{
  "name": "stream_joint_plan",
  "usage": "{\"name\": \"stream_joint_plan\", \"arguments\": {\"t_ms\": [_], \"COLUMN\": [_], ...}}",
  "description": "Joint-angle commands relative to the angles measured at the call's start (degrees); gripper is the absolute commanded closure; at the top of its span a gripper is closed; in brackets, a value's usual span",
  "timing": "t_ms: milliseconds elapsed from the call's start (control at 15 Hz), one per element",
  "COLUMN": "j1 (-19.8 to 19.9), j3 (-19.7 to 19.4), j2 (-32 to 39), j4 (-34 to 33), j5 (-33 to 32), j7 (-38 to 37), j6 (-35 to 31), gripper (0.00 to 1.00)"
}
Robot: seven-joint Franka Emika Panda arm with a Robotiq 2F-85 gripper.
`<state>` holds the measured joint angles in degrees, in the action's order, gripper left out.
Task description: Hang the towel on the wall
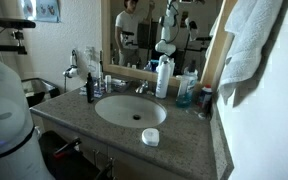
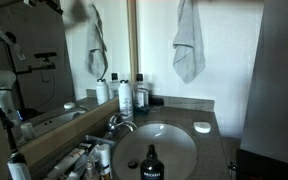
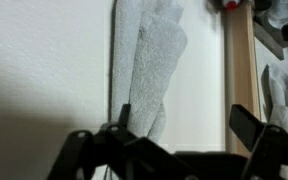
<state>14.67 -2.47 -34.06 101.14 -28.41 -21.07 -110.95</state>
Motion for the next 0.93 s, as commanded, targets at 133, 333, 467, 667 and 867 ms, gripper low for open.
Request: {"name": "stream_joint_plan", "arguments": {"t_ms": [133, 333, 467, 667, 867], "j1": [1.68, 2.05, 2.25, 2.38, 2.79], "j3": [3.49, 3.96, 4.17, 3.98, 3.90], "j2": [-10.45, -13.57, -14.85, -16.52, -17.44], "j4": [12.32, 15.58, 16.87, 18.72, 19.92], "j5": [-1.98, -1.71, -1.57, -1.37, -1.28], "j7": [-4.13, -4.35, -4.22, -3.85, -3.66], "j6": [-3.42, -4.14, -4.38, -5.25, -5.97], "gripper": [0.00, 0.00, 0.00, 0.00, 0.00]}}
